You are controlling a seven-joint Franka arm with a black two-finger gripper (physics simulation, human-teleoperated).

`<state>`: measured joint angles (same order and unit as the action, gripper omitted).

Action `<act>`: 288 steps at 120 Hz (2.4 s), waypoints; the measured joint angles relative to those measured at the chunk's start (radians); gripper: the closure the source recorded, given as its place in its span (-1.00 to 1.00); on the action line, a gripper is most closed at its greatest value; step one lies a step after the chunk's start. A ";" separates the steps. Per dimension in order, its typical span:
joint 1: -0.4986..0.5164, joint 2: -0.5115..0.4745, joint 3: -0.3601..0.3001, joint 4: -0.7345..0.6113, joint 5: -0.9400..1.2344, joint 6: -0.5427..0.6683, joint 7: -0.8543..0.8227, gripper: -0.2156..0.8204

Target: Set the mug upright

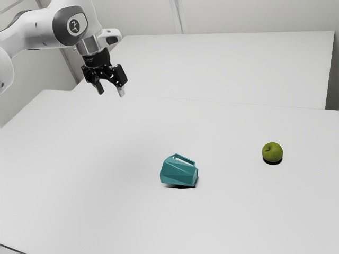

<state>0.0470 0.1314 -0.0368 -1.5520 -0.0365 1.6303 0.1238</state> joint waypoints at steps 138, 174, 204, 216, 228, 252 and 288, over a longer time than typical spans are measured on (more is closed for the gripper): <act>0.015 -0.023 -0.019 -0.651 -0.865 0.422 0.378 -0.58; 0.015 0.049 -0.025 -0.672 -1.065 0.449 0.590 -0.58; 0.016 0.060 -0.025 -0.682 -1.159 0.392 0.723 -0.14; 0.015 0.062 -0.025 -0.694 -1.184 0.379 0.760 0.20; 0.015 0.062 -0.025 -0.696 -1.196 0.369 0.790 0.51; 0.013 0.053 -0.026 -0.692 -1.202 0.357 0.840 0.80; 0.012 0.000 -0.037 -0.689 -1.193 0.355 0.882 0.91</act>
<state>0.0590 0.1314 -0.0740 -2.2412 -1.2295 1.9849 1.0057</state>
